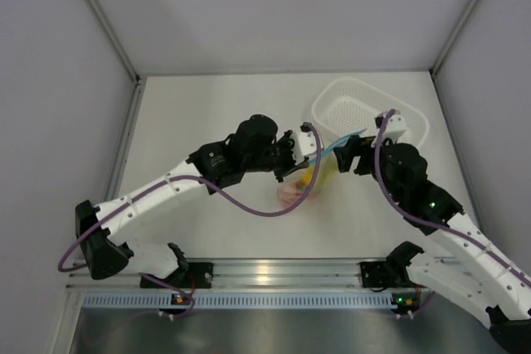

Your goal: Open the zip-top bag and remove the fake food

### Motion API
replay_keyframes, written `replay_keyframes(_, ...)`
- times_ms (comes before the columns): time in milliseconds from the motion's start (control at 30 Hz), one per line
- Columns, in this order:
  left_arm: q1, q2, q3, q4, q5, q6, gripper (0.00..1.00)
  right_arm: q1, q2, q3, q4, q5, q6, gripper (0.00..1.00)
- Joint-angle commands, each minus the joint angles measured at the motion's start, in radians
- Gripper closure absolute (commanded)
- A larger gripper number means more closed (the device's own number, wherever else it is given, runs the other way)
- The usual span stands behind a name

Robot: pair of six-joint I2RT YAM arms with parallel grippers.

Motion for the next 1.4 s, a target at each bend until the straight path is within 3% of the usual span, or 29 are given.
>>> replay_keyframes(0,0.001,-0.100,-0.006,-0.013,0.089,0.143,1.00,-0.016,-0.019,0.024,0.039,-0.259,-0.321,0.20)
replay_keyframes(233,0.029,-0.100,0.048,-0.111,0.216,0.252,1.00,-0.014,-0.075,0.075,-0.045,-0.570,-0.561,0.20)
replay_keyframes(467,0.105,-0.051,0.097,-0.215,0.376,0.316,1.00,-0.014,-0.087,0.102,-0.077,-0.664,-0.662,0.20)
replay_keyframes(600,0.124,-0.042,0.095,-0.240,0.503,0.371,1.00,-0.014,0.012,0.133,-0.113,-0.787,-0.674,0.23)
replay_keyframes(767,0.138,-0.024,0.114,-0.243,0.536,0.379,1.00,-0.009,0.054,0.150,-0.084,-0.839,-0.680,0.25)
replay_keyframes(833,0.141,-0.011,0.123,-0.249,0.546,0.384,1.00,-0.003,0.089,0.162,-0.090,-0.839,-0.688,0.30)
replay_keyframes(867,0.147,-0.008,0.128,-0.250,0.545,0.387,1.00,0.000,0.099,0.162,-0.090,-0.844,-0.696,0.41)
replay_keyframes(967,0.165,-0.001,0.137,-0.251,0.530,0.381,1.00,0.001,0.114,0.162,-0.099,-0.830,-0.702,0.62)
replay_keyframes(1000,0.171,0.007,0.141,-0.251,0.523,0.373,1.00,0.001,0.106,0.162,-0.114,-0.821,-0.704,0.78)
replay_keyframes(1067,0.202,0.018,0.155,-0.251,0.503,0.347,1.00,0.001,0.094,0.153,-0.113,-0.784,-0.697,1.00)
replay_keyframes(1367,0.271,-0.010,0.125,-0.251,0.315,0.282,1.00,0.001,0.076,0.136,-0.131,-0.529,-0.624,1.00)
